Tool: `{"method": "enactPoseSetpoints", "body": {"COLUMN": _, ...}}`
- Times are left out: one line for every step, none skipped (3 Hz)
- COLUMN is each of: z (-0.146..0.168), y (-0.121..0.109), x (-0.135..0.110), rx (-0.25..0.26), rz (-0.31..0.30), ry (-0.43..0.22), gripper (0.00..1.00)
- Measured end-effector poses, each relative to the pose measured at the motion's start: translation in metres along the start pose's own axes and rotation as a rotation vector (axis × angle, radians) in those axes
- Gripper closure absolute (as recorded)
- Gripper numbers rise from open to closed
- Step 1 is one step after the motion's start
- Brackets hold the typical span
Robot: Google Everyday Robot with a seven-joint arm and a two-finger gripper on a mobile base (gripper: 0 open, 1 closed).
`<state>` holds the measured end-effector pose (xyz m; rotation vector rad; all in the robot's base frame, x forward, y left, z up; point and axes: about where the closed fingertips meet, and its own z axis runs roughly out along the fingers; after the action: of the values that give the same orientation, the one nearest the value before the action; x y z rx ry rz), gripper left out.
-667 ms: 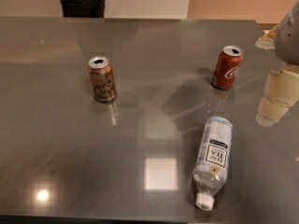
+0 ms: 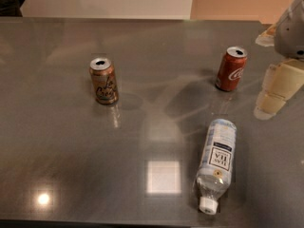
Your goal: Move coke can near blue plastic bottle
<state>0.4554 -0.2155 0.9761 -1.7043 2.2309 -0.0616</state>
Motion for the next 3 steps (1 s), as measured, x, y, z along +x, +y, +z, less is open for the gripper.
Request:
{"method": "enactPoseSetpoints", "body": {"z": 0.012, "y": -0.03, "x": -0.003, "rx": 0.007, "rz": 0.048, "ry": -0.049, "gripper": 0.0}}
{"method": "enactPoseSetpoints", "body": {"z": 0.027, "y": -0.056, "x": -0.003, "rx": 0.013, "rz": 0.092, "ry": -0.1, "gripper": 0.0}}
{"method": "enactPoseSetpoints", "body": {"z": 0.042, "y": -0.083, "x": 0.0, "rx": 0.035, "rz": 0.141, "ry": -0.146, "gripper": 0.0}}
